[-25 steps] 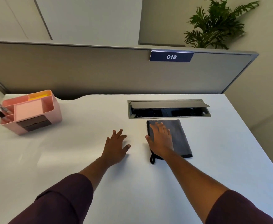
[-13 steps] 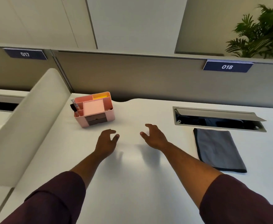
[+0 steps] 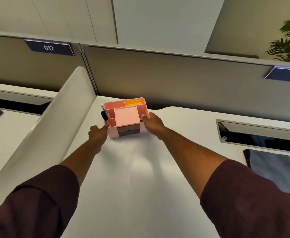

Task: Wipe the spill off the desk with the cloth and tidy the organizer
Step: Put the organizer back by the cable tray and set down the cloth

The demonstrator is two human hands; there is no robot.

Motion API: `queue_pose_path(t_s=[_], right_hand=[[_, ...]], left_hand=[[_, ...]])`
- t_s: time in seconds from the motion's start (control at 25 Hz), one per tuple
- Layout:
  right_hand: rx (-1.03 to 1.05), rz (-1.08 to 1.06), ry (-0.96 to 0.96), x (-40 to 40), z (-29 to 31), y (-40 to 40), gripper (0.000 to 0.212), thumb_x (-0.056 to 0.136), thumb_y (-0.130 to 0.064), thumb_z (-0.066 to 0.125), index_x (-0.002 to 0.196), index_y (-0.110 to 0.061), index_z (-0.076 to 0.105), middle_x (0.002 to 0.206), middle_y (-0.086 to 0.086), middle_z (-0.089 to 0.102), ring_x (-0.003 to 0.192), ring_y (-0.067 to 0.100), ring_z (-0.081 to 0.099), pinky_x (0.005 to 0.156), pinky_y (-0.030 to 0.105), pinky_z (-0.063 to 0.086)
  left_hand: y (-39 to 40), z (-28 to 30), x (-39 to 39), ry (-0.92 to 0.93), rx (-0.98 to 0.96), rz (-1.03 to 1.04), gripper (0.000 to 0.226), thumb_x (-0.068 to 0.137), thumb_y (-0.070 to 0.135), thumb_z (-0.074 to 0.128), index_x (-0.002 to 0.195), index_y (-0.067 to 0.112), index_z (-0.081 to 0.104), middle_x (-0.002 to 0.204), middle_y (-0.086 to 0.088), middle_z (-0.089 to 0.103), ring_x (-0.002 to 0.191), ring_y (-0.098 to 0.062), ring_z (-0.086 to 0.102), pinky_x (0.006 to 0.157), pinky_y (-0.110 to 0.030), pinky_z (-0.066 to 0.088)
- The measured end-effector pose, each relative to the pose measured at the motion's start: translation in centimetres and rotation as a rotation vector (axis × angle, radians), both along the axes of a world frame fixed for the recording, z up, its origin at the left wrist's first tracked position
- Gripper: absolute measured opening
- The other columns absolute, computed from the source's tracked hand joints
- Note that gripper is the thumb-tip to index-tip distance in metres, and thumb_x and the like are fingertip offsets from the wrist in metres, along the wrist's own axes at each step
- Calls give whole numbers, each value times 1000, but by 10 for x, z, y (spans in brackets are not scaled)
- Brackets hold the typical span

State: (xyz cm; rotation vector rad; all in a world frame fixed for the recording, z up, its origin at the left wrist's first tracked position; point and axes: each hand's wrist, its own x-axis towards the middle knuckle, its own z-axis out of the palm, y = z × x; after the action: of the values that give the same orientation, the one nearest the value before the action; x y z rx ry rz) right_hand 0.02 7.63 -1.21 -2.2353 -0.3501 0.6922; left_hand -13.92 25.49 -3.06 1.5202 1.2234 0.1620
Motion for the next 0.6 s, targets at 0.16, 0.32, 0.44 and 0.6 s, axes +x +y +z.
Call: queue_pose_path(t_s=[0.16, 0.32, 0.44, 0.6], right_hand=[[-40, -54, -26, 8, -11, 12, 38, 111, -32, 43, 137, -7, 57, 136, 15, 65, 117, 33, 63, 91, 40, 51], [-3, -132, -5, 9, -17, 11, 32, 111, -28, 43, 127, -11, 65, 125, 12, 70, 99, 27, 63, 79, 34, 47], [-9, -135, -40, 16, -14, 0, 33, 110, -28, 44, 121, -10, 69, 119, 11, 71, 101, 28, 66, 79, 33, 49], [63, -256, -50, 28, -2, -46, 31, 107, -27, 46, 110, -12, 73, 107, 8, 72, 97, 28, 66, 79, 37, 55]], left_hand=[[12, -17, 15, -48, -61, -107, 68, 102, 51, 50, 152, 6, 39, 153, -17, 48, 141, -39, 45, 115, -50, 36], [5, -21, 22, -180, -146, -100, 51, 105, 47, 44, 131, 5, 56, 126, -14, 66, 118, -35, 61, 109, -50, 46], [-5, -20, 26, -188, -99, -106, 51, 105, 49, 41, 129, 6, 56, 133, -17, 64, 124, -39, 60, 110, -54, 44], [-37, -1, 47, -221, -68, -203, 51, 104, 49, 44, 129, 8, 60, 132, -15, 66, 125, -38, 60, 112, -57, 45]])
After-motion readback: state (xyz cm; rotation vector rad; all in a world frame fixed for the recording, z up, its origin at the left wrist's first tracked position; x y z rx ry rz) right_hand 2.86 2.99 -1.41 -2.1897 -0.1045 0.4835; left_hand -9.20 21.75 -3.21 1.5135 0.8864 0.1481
